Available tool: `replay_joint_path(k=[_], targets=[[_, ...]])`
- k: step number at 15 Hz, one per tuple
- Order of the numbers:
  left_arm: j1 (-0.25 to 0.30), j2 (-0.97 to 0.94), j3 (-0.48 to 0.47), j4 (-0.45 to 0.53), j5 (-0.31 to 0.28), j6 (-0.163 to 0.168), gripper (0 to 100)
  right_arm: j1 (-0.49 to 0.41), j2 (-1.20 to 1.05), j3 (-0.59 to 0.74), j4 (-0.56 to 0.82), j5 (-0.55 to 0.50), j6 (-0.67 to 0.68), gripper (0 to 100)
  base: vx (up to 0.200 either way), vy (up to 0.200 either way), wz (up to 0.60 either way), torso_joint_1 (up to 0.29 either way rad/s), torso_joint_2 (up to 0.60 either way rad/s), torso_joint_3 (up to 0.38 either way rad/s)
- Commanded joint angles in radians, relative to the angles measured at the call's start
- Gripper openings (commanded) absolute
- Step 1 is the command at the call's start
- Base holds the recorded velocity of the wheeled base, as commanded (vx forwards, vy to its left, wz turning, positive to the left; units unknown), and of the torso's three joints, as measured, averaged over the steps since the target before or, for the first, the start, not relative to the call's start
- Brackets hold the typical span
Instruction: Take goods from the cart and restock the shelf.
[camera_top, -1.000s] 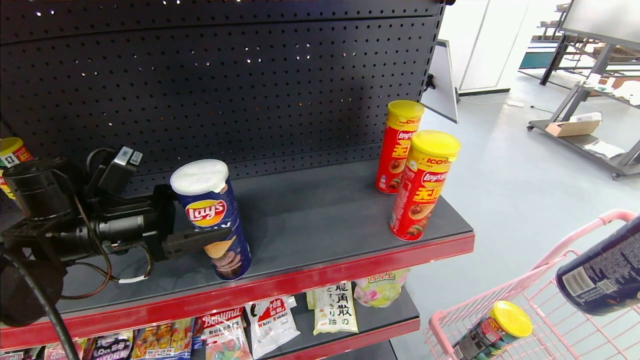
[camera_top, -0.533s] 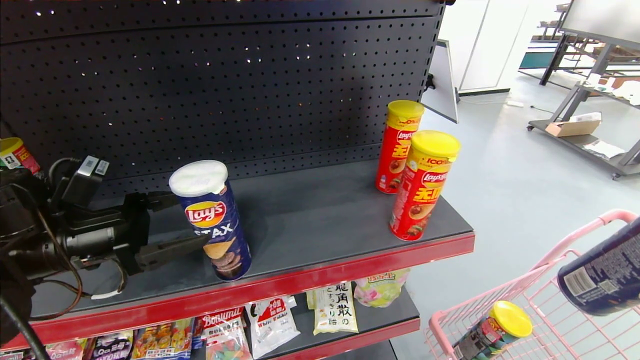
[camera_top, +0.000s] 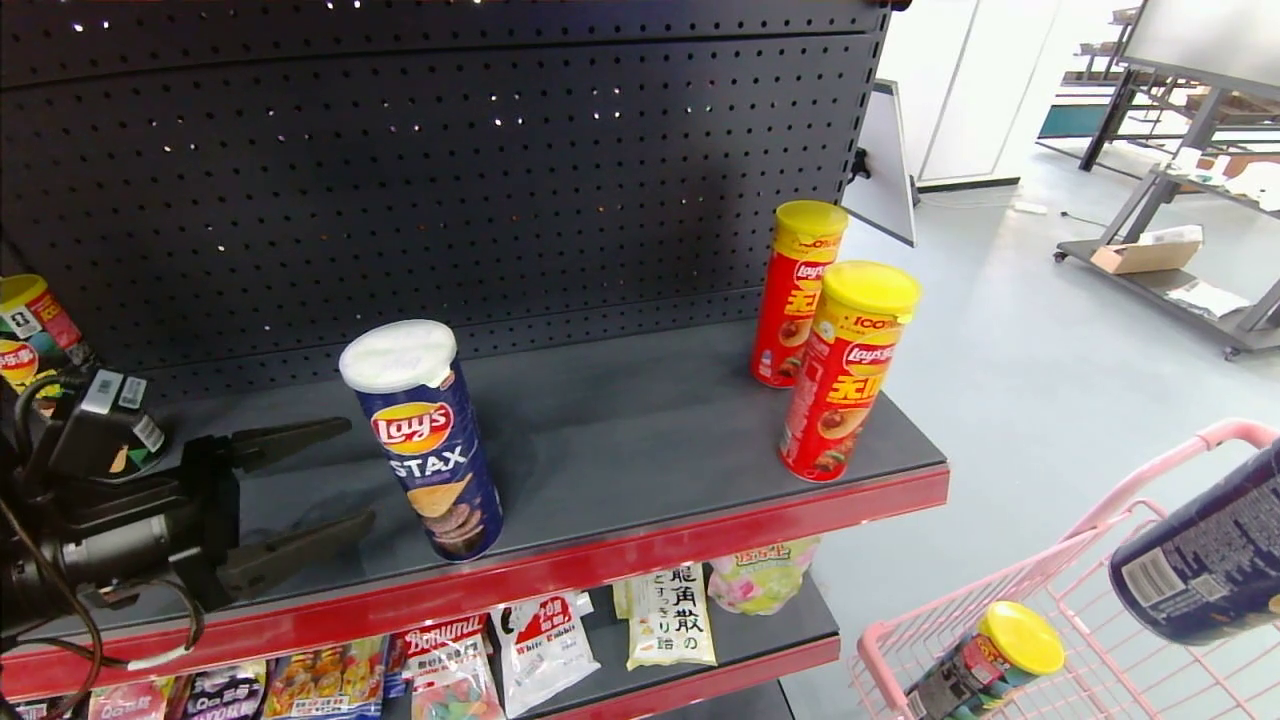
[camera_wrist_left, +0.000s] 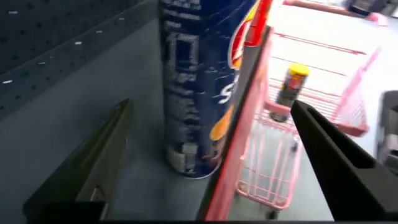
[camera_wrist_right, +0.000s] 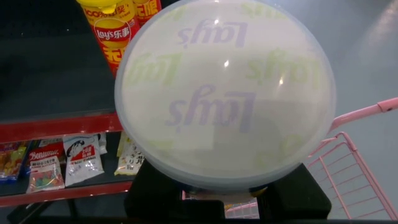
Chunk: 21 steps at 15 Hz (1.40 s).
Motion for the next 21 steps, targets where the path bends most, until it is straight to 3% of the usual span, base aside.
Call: replay_joint_path(k=[1, 3, 5, 6, 7, 8, 9, 10, 11, 13, 14, 16, 17, 18, 19, 20, 21], targets=[[0.064, -0.010, 0.021, -0.029, 0.064, 0.000, 100, 0.002, 0.000, 0.015, 0.001, -0.001, -0.004, 0, 0.000, 0.000, 0.00, 0.000, 0.00, 0.000], [0.085, -0.019, 0.023, -0.056, 0.337, 0.000, 100, -0.007, 0.004, 0.018, 0.006, -0.035, -0.030, 0, 0.000, 0.000, 0.00, 0.000, 0.00, 0.000], [0.082, -0.059, 0.023, -0.049, 0.507, 0.000, 100, -0.035, 0.010, 0.009, 0.021, -0.168, -0.134, 0, 0.000, 0.000, 0.00, 0.000, 0.00, 0.000], [0.081, -0.090, 0.023, -0.018, 0.682, -0.003, 100, -0.029, 0.000, 0.041, 0.019, -0.188, -0.183, 0, 0.000, 0.000, 0.00, 0.000, 0.00, 0.000], [0.081, -0.100, 0.023, -0.001, 0.766, -0.003, 100, -0.027, -0.002, 0.053, 0.013, -0.176, -0.172, 0, 0.000, 0.000, 0.00, 0.000, 0.00, 0.000], [0.081, -0.129, 0.026, 0.046, 0.924, -0.003, 100, -0.029, -0.008, 0.066, 0.009, -0.164, -0.145, 0, 0.000, 0.000, 0.00, 0.000, 0.00, 0.000], [0.085, -0.211, 0.023, 0.174, 0.995, -0.001, 100, -0.032, -0.028, 0.058, 0.015, -0.171, -0.114, 0, 0.000, 0.000, 0.00, 0.000, 0.00, 0.000], [0.085, -0.313, 0.023, 0.303, 0.995, 0.000, 100, -0.036, -0.048, 0.053, 0.041, -0.174, -0.114, 0, 0.000, 0.000, 0.00, 0.000, 0.00, 0.000], [0.071, -0.455, 0.006, 0.511, 0.992, 0.002, 100, -0.032, -0.054, 0.036, 0.102, -0.170, -0.114, 0, 0.000, 0.000, 0.00, 0.000, 0.00, 0.000], [0.007, -0.764, -0.085, 1.027, 0.929, 0.003, 100, -0.016, -0.037, 0.000, 0.199, -0.104, -0.079, 0, 0.000, 0.000, 0.00, 0.000, 0.00, 0.000], [-0.036, -0.924, -0.155, 1.306, 0.890, 0.003, 100, -0.013, -0.034, 0.000, 0.203, -0.023, -0.076, 0, 0.000, 0.000, 0.00, 0.000, 0.00, 0.000], [-0.180, -1.142, -0.279, 1.706, 0.869, 0.012, 100, -0.019, 0.001, 0.007, 0.197, 0.043, -0.096, 0, 0.000, 0.000, 0.00, 0.000, 0.00, 0.000], [-0.234, -1.192, -0.310, 1.787, 0.869, 0.012, 100, -0.016, 0.015, 0.006, 0.193, 0.050, -0.108, 0, 0.000, 0.000, 0.00, 0.000, 0.00, 0.000], [-0.326, -1.271, -0.335, 1.864, 0.869, 0.011, 100, -0.012, 0.033, -0.006, 0.190, 0.060, -0.113, 0, 0.000, 0.000, 0.00, 0.000, 0.00, 0.000], [-0.361, -1.298, -0.335, 1.878, 0.869, 0.011, 100, -0.012, 0.039, -0.011, 0.182, 0.079, -0.113, 0, 0.000, 0.000, 0.00, 0.000, 0.00, 0.000], [-0.432, -1.337, -0.335, 1.899, 0.869, 0.011, 100, -0.018, 0.056, -0.019, 0.139, 0.128, -0.113, 0, 0.000, 0.000, 0.00, 0.000, 0.00, 0.000], [-0.447, -1.343, -0.332, 1.901, 0.875, 0.011, 100, -0.019, 0.064, -0.019, 0.122, 0.132, -0.113, 0, 0.000, 0.000, 0.00, 0.000, 0.00, 0.000]])
